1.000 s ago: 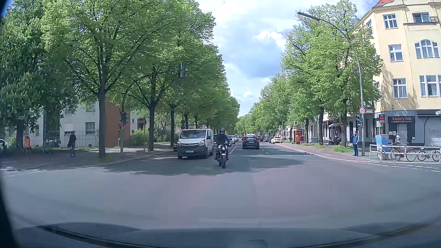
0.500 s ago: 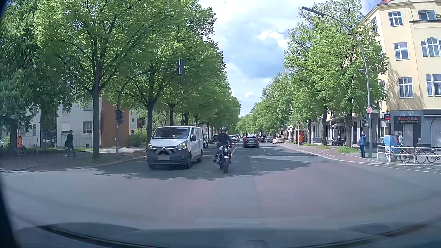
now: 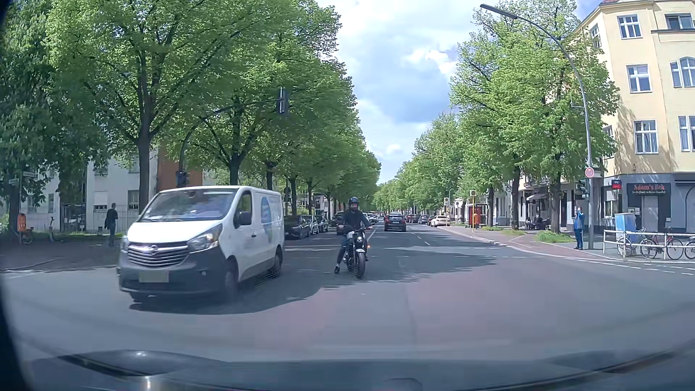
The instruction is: Follow the waypoints while adhering to traffic rules and regulations
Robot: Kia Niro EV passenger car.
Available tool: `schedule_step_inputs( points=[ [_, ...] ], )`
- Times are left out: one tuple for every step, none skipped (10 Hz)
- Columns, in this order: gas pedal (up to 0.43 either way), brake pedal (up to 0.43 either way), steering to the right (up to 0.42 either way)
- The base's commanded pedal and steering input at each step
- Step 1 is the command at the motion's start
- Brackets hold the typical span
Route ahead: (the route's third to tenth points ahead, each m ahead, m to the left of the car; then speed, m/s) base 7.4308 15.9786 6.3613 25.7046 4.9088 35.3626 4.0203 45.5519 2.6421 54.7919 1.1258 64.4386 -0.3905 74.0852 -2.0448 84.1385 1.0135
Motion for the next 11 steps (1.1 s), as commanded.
schedule_step_inputs(
  points=[
    [0.000, 0.189, -0.016],
    [0.000, 0.189, -0.017],
    [0.000, 0.201, -0.020],
    [0.000, 0.201, -0.026],
    [0.000, 0.201, -0.035],
    [0.000, 0.207, -0.052],
    [0.000, 0.220, -0.078],
    [0.000, 0.232, -0.106],
    [0.000, 0.238, -0.138],
    [0.000, 0.238, -0.184],
    [0.000, 0.238, -0.242]
  ],
)
